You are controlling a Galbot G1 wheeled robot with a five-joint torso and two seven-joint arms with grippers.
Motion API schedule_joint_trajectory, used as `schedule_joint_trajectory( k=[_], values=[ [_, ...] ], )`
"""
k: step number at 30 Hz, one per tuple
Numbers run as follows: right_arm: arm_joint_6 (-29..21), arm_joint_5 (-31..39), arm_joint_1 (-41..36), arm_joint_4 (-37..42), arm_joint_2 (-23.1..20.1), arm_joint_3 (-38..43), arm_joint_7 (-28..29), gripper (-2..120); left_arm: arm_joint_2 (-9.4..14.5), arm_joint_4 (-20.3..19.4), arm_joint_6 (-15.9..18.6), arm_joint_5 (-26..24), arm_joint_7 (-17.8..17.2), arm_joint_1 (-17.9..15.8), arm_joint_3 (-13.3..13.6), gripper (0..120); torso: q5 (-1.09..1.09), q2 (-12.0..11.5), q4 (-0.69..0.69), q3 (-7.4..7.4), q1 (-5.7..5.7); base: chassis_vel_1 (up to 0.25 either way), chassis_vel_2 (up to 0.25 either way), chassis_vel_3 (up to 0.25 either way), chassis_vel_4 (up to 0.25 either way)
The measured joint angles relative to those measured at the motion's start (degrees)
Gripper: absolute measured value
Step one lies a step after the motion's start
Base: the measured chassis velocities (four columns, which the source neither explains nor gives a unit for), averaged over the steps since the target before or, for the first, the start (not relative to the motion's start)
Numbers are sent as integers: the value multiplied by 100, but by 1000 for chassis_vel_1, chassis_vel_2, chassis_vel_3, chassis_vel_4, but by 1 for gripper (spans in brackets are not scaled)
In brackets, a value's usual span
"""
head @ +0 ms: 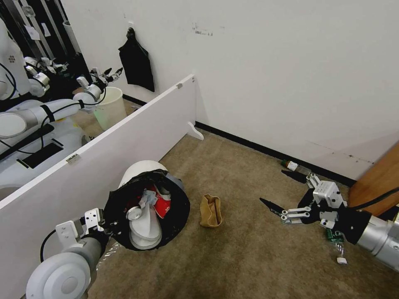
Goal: Pick up the trash bin and place the garbage on the floor into it.
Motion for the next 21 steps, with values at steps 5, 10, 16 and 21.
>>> schedule_joint_trajectory(
  k=[5, 10, 16, 21],
  values=[
    [0, 6, 1, 2, 11, 0, -4, 100, 1, 29, 2, 24, 28, -32, 32, 0, 0, 0, 0, 0, 0, 0, 0, 0, 0],
    [-3, 6, 28, -10, 31, -10, -5, 100, 26, 68, 4, 130, 56, -49, 41, 0, 0, 0, 4, 0, 0, 0, 0, 0, 0],
    [-61, 6, 79, -21, 62, -47, -28, 100, 41, 78, 4, 138, 59, -60, 66, 0, 0, 0, -2, 0, 0, 0, 0, 0, 0],
    [-90, 4, 115, -23, 97, -74, -46, 100, 42, 79, 1, 151, 57, -60, 84, 0, 0, 0, 0, 0, 0, 0, 0, 0, 0]
  ],
)
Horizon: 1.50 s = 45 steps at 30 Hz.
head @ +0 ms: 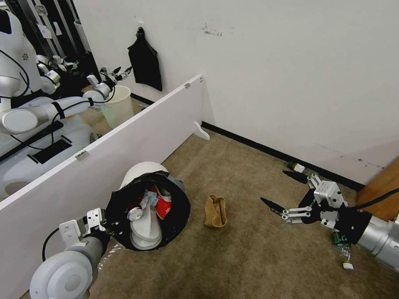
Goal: Pick up the trash bin and place the garbage on the floor into it.
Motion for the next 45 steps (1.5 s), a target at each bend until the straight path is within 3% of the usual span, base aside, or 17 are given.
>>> schedule_joint_trajectory(
  k=[45],
  values=[
    [-131, 40, 43, 28, 133, 33, -338, 100, -70, 21, -24, 30, -27, -33, 26, 0, 0, 0, 0, 0, 0, 0, 0, 0, 0]
  ],
)
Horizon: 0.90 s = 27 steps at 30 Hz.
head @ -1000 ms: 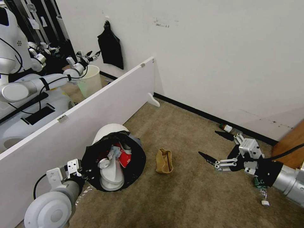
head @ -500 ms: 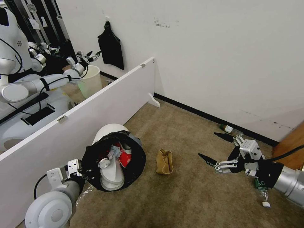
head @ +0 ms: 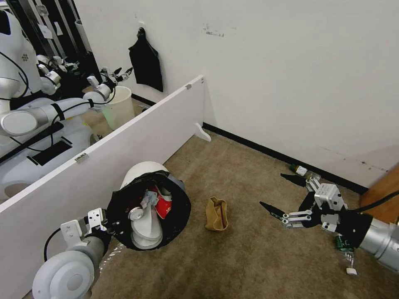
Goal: Pick up the trash bin and place the garbage on the floor into it.
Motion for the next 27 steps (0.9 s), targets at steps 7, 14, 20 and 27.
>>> schedule_joint_trajectory(
  k=[7, 14, 20, 27],
  values=[
    [16, -25, -16, 16, 37, 1, -40, 100, -12, -22, -4, 31, 8, 23, -5, 0, 0, 0, 0, 0, 0, 0, 0, 0, 0],
    [-31, -2, 4, 24, 42, 27, -88, 100, -4, -33, -4, 30, 13, 25, -24, 0, 0, 0, 0, 0, 0, 0, 0, 0, 0],
    [-36, 5, 26, -7, 57, 26, -183, 100, -5, -31, -3, 31, 22, 23, -24, 0, 0, 0, 0, 0, 0, 0, 0, 0, 0],
    [-10, -2, 27, -21, 82, 8, -207, 100, -3, -11, -3, 29, 37, 15, -19, 0, 0, 0, 0, 0, 0, 0, 0, 0, 0]
  ],
)
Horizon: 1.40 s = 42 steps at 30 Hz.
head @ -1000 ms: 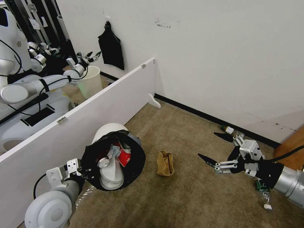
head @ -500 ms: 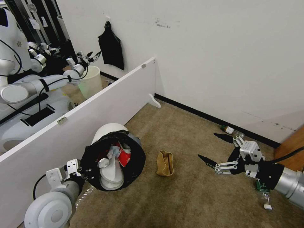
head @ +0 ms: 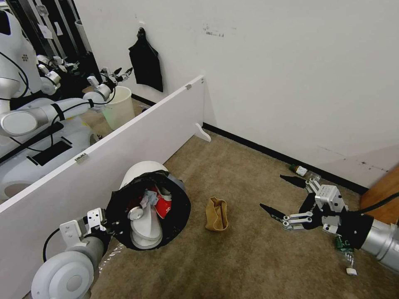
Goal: Pick up the trash bin and place the garbage on the floor into it.
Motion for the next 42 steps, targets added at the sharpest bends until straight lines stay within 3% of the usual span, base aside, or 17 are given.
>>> schedule_joint_trajectory(
  k=[37, 42],
  values=[
    [-18, 25, 8, -43, -2, -15, 75, 100, 72, 153, -9, -29, 7, -121, 105, 0, 0, 0, 0, 0, 0, -52, 55, 51, -52],
    [256, -7, -43, -86, 11, -75, 85, 100, 57, 166, -23, -7, 9, -118, 107, 0, 0, 0, 1, 0, 0, -7, 10, 9, -8]
  ],
)
